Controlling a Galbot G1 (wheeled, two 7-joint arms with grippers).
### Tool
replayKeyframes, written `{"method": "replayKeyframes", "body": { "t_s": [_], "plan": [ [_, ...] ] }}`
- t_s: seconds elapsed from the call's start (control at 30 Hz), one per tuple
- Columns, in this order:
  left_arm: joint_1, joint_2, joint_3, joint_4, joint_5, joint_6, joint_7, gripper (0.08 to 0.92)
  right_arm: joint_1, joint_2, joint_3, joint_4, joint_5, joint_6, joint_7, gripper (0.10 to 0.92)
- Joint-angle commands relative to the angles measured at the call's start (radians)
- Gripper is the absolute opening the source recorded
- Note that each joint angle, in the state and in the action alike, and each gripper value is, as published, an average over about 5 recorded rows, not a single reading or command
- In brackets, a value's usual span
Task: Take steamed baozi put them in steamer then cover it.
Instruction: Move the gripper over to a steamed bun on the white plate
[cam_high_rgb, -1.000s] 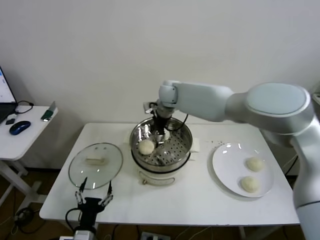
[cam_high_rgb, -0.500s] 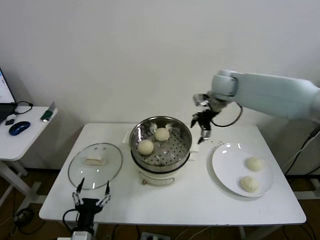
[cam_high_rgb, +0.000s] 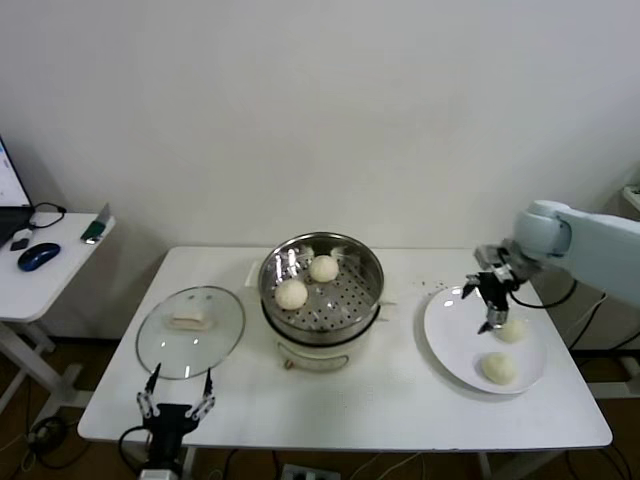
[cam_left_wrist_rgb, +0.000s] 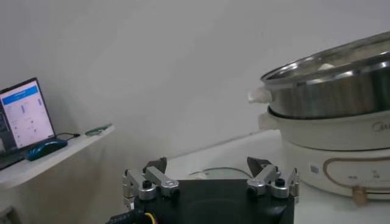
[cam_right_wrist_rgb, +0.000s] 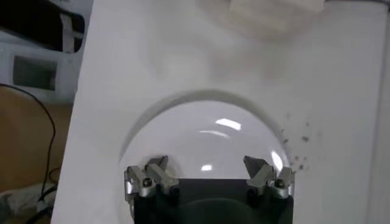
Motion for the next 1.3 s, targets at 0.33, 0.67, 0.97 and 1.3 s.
{"method": "replayKeyframes", "body": {
  "t_s": [0.33, 0.67, 0.97, 1.3],
  "plan": [
    [0.033, -0.011, -0.013, 0.006, 0.007, -0.011, -0.009, 0.823, -0.318, -0.045, 0.209, -0.089, -0.189, 0.028, 0.008, 0.823],
    [0.028, -0.014, -0.012, 0.013, 0.006, -0.009, -0.011, 0.823, -0.319, -0.016, 0.209, -0.117, -0.187, 0.034, -0.003, 0.823],
    [0.018, -0.011, -0.009, 0.019, 0.007, -0.006, -0.012, 0.823, -0.302, -0.003, 0.189, -0.132, -0.182, 0.038, -0.016, 0.797],
    [0.016, -0.010, -0.008, 0.023, 0.010, -0.004, -0.013, 0.823, -0.275, 0.013, 0.148, -0.144, -0.168, 0.047, -0.023, 0.713]
  ]
}}
